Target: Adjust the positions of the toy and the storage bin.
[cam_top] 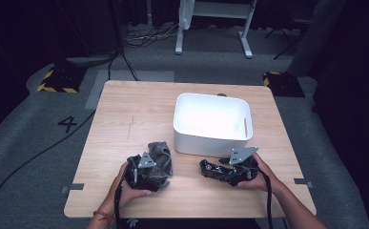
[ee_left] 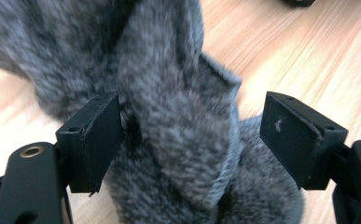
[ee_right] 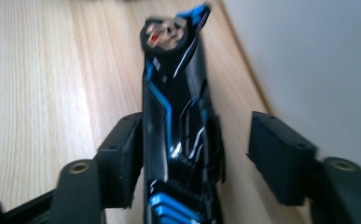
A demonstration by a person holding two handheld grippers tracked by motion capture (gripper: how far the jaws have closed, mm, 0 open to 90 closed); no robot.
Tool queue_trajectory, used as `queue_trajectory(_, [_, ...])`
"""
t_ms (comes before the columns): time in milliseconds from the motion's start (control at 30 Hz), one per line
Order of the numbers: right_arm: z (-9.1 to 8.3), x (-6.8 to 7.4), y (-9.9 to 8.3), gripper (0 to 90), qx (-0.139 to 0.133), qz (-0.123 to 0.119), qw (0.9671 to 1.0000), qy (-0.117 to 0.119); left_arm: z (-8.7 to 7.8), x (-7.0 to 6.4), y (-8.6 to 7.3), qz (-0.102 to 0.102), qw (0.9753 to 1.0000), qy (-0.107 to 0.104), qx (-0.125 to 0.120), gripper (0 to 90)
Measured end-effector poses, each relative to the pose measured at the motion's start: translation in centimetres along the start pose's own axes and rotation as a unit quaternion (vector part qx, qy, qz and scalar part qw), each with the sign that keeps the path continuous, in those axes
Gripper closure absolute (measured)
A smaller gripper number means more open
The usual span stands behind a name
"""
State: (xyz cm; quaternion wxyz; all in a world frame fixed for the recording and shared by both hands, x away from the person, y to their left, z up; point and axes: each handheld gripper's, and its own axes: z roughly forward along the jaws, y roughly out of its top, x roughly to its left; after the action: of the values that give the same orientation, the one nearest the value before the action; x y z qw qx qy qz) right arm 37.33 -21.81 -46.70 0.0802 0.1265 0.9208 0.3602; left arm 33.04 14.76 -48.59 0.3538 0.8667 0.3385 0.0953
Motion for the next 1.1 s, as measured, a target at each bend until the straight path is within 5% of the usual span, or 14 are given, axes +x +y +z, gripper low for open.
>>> queue_trajectory(367, [0.5,0.1,-0.7,56.6,0.053,0.0,0.9986,0.005,0.3,0.4,-1.1,-0.009,0.9999,-0.002,-0.014,21.8])
queue_trajectory(567, [0.6,0.1,-0.9,57.2,0.048,0.008,0.9988,-0.001,0.6,0.3,-1.4,0.003,0.9998,-0.004,-0.02,18.5])
queue_trajectory(800, [0.5,0.1,-1.2,57.6,0.037,0.011,0.9992,-0.009,0.8,-0.2,-1.5,0.025,0.9993,0.024,-0.014,19.5])
queue_trajectory(1100, [0.2,-0.4,-1.6,57.8,0.027,0.023,0.9993,-0.015,0.5,-0.5,-1.5,0.021,0.999,0.035,-0.019,19.1])
